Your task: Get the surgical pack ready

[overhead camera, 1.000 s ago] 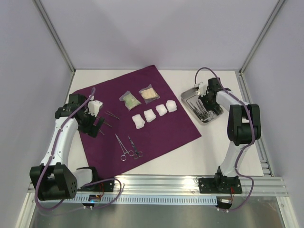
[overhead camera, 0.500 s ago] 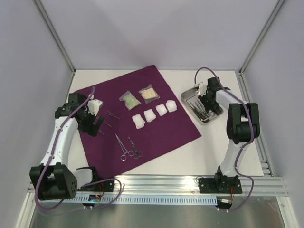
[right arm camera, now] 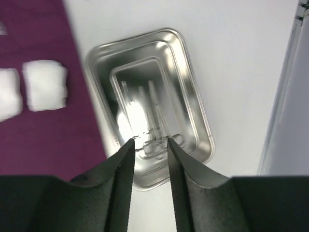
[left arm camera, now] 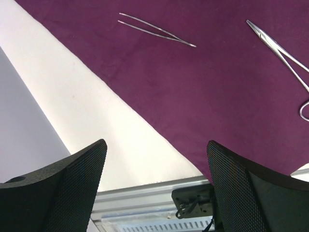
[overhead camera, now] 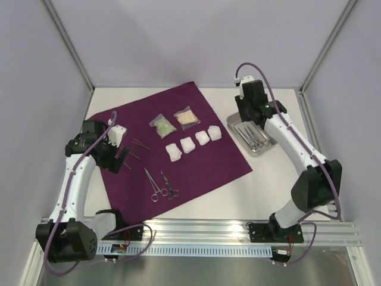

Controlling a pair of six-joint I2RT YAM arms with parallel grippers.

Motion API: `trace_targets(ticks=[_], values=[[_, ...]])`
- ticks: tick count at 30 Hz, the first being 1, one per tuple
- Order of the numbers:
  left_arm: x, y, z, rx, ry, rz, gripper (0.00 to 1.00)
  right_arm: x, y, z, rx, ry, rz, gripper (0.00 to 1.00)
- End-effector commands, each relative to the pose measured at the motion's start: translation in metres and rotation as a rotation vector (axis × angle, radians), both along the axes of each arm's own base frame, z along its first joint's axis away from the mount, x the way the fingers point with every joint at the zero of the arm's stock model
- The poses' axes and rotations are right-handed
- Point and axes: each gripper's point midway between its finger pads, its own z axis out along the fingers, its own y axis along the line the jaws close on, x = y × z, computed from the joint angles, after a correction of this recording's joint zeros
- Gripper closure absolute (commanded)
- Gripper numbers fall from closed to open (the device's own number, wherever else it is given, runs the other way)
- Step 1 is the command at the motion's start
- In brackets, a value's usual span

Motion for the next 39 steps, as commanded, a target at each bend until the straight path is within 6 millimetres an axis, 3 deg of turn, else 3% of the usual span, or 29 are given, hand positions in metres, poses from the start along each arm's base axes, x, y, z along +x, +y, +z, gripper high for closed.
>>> trace_targets(ticks=[1, 2, 4, 5, 10, 11, 12, 14, 15, 18, 19, 20, 21, 24, 33, 39], values=[[-0.015, 0.002, 0.0, 0.013, 0.012, 0.031, 0.07, -0.049, 0.047, 0.021, 0.145, -0.064, -0.114, 0.62], [-0.02, 0.002, -0.001, 0.014, 0.012, 0.03, 0.07, -0.062, 0.081, 0.021, 0.183, -0.072, -0.049, 0.59], [-0.028, 0.002, -0.002, 0.017, 0.015, 0.032, 0.07, -0.085, 0.111, 0.011, 0.254, -0.062, -0.048, 0.56], [-0.031, 0.003, -0.005, 0.02, 0.025, 0.033, 0.07, -0.102, 0.142, 0.009, 0.27, -0.063, 0.011, 0.55], [-0.046, 0.008, -0.011, 0.051, 0.043, 0.047, 0.06, -0.161, 0.231, -0.024, 0.314, 0.013, 0.142, 0.56], [-0.048, 0.008, -0.015, 0.053, 0.054, 0.048, 0.06, -0.181, 0.254, -0.028, 0.321, 0.027, 0.202, 0.57], [-0.05, 0.008, -0.016, 0.054, 0.059, 0.048, 0.06, -0.19, 0.269, -0.043, 0.313, 0.06, 0.235, 0.58], [-0.054, 0.008, -0.019, 0.054, 0.065, 0.05, 0.06, -0.213, 0.303, -0.051, 0.362, 0.114, 0.312, 0.62], [-0.055, 0.007, -0.02, 0.053, 0.066, 0.049, 0.06, -0.219, 0.314, -0.069, 0.343, 0.152, 0.324, 0.63], [-0.058, 0.007, -0.022, 0.051, 0.066, 0.048, 0.06, -0.237, 0.341, -0.082, 0.341, 0.201, 0.373, 0.67], [-0.058, 0.007, -0.021, 0.051, 0.062, 0.047, 0.06, -0.24, 0.345, -0.098, 0.309, 0.226, 0.377, 0.67], [-0.06, 0.007, -0.022, 0.054, 0.067, 0.041, 0.06, -0.244, 0.355, -0.099, 0.309, 0.23, 0.396, 0.68], [-0.06, 0.008, -0.022, 0.056, 0.064, 0.041, 0.06, -0.246, 0.357, -0.114, 0.276, 0.25, 0.399, 0.68], [-0.06, 0.009, -0.022, 0.064, 0.06, 0.036, 0.06, -0.254, 0.366, -0.131, 0.249, 0.277, 0.417, 0.69], [-0.059, 0.009, -0.022, 0.063, 0.055, 0.032, 0.06, -0.249, 0.37, -0.156, 0.189, 0.283, 0.423, 0.72], [-0.06, 0.009, -0.023, 0.069, 0.055, 0.023, 0.06, -0.245, 0.361, -0.174, 0.138, 0.29, 0.391, 0.73]])
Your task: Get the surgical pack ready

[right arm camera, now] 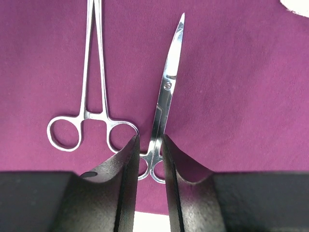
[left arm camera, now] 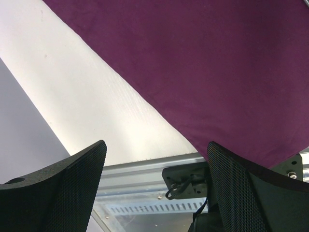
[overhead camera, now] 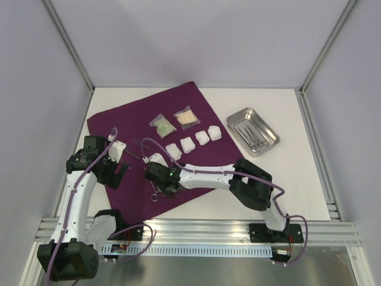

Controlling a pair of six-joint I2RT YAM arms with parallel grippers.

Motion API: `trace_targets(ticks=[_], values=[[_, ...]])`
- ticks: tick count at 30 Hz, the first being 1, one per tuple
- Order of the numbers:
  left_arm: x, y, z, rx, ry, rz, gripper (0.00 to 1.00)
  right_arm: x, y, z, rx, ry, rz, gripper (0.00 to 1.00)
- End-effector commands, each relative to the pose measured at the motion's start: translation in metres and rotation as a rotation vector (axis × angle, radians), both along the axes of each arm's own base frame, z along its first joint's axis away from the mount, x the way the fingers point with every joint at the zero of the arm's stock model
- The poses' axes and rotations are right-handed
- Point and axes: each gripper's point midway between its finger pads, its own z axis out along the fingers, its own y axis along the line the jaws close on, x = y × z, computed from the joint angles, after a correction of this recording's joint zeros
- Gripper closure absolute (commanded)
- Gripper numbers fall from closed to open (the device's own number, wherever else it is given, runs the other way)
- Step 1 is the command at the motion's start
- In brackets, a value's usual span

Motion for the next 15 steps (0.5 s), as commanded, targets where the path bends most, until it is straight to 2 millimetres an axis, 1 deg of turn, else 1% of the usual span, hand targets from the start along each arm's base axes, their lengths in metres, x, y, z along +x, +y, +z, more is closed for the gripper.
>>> trace_targets(ticks=[1, 3, 5, 8, 10, 11, 15], values=[[-0.001, 0.002, 0.002, 0.016, -0.01, -0.01, 0.06, 0.011, 0.004, -0.001, 0.003, -0.03, -0.033, 0.73], [-0.001, 0.002, 0.002, 0.017, -0.013, -0.01, 0.06, 0.013, 0.002, -0.002, 0.009, -0.021, -0.042, 0.73], [0.0, 0.002, 0.002, 0.015, -0.014, -0.011, 0.06, 0.01, 0.001, -0.006, 0.014, 0.0, -0.04, 0.73], [0.0, 0.002, 0.003, 0.015, -0.016, -0.009, 0.06, 0.007, -0.007, -0.015, -0.026, 0.021, -0.048, 0.74], [0.001, 0.002, 0.004, 0.015, -0.019, -0.011, 0.06, 0.006, -0.011, -0.014, -0.027, 0.022, -0.053, 0.75], [0.001, 0.002, 0.005, 0.017, -0.022, -0.012, 0.06, 0.005, -0.014, -0.018, -0.03, 0.023, -0.053, 0.75], [0.002, 0.002, 0.003, 0.013, -0.019, -0.012, 0.06, 0.001, -0.015, -0.023, -0.038, 0.047, -0.039, 0.75]])
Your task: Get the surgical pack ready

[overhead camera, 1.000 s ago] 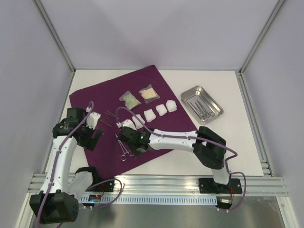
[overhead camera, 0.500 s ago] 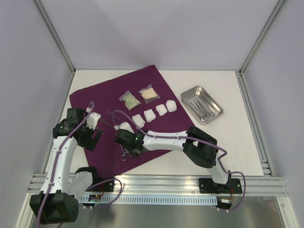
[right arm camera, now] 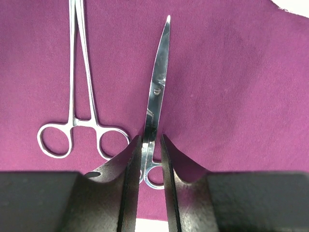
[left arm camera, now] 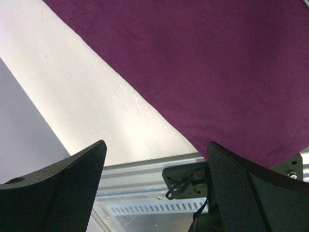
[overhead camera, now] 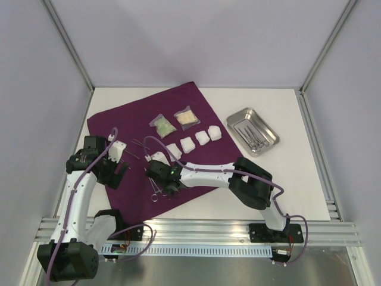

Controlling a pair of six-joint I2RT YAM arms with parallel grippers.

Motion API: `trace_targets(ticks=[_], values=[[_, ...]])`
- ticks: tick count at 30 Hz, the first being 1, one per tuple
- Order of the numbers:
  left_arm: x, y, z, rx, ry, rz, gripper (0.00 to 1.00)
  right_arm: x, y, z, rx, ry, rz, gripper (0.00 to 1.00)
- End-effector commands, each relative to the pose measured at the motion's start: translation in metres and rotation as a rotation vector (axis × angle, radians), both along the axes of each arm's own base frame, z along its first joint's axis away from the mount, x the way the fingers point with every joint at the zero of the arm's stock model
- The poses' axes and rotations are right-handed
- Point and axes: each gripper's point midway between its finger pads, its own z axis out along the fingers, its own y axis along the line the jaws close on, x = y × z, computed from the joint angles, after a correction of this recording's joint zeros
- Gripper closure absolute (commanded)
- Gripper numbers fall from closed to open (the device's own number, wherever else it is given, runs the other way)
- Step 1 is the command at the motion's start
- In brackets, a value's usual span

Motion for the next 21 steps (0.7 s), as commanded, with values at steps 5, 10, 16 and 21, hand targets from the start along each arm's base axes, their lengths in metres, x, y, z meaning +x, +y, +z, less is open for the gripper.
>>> trace_targets(ticks=[5, 10, 16, 21], values=[[0.002, 0.001, 0.005, 0.011, -0.021, -0.013, 0.06, -0.01, -0.017, -0.038, -0.093, 0.07, -0.017, 0.71], [0.002, 0.002, 0.006, 0.017, -0.023, -0.017, 0.06, -0.011, -0.024, -0.048, -0.114, 0.089, -0.023, 0.79], [0.004, 0.001, 0.006, 0.013, -0.029, -0.014, 0.06, -0.007, -0.023, -0.046, -0.099, 0.081, -0.027, 1.0], [0.003, 0.002, 0.005, 0.02, -0.023, -0.019, 0.06, 0.004, -0.01, -0.012, -0.016, 0.014, -0.012, 1.0]])
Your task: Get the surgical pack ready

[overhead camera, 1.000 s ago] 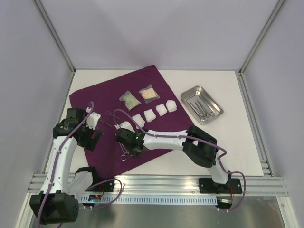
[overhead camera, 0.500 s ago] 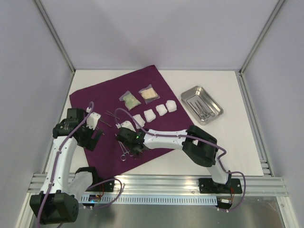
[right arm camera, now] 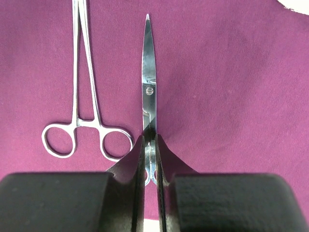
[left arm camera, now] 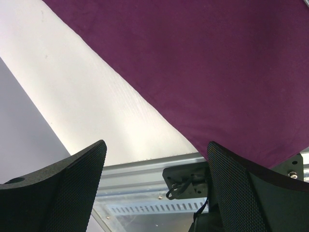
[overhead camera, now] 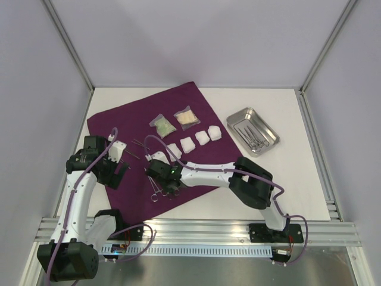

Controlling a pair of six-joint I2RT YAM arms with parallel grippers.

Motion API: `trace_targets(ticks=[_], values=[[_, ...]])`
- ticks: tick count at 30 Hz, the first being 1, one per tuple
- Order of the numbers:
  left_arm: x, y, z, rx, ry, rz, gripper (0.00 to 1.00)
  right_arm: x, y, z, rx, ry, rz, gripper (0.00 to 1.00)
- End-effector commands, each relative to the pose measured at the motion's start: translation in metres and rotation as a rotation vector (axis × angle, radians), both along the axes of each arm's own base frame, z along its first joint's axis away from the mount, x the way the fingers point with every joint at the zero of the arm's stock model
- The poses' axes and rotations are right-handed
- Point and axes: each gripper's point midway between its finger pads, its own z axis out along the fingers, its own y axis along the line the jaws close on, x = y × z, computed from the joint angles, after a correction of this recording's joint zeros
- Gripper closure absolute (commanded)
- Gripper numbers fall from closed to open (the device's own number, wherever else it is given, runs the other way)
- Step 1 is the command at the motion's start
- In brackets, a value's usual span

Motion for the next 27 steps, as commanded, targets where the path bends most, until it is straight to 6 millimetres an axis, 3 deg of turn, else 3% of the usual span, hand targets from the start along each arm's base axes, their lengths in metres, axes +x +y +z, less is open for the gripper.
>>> trace_targets(ticks=[1, 4, 7, 13, 20, 27], values=[[0.003, 0.002, 0.005, 0.019, -0.023, -0.016, 0.06, 0.004, -0.011, -0.007, -0.024, -0.017, 0.003, 1.0], [0.004, 0.003, 0.005, 0.019, -0.025, -0.013, 0.06, 0.01, -0.004, 0.017, 0.034, -0.062, 0.01, 0.99], [0.004, 0.002, 0.005, 0.018, -0.025, -0.014, 0.06, 0.013, -0.003, 0.027, 0.059, -0.075, 0.017, 1.0], [0.005, 0.003, 0.005, 0.019, -0.028, -0.017, 0.06, 0.019, -0.009, 0.029, 0.065, -0.086, 0.006, 0.99], [0.005, 0.002, 0.006, 0.016, -0.029, -0.017, 0.06, 0.021, -0.008, 0.047, 0.093, -0.111, 0.016, 1.0], [0.005, 0.002, 0.006, 0.016, -0.029, -0.018, 0.06, 0.039, -0.02, 0.058, 0.102, -0.142, -0.003, 1.0]])
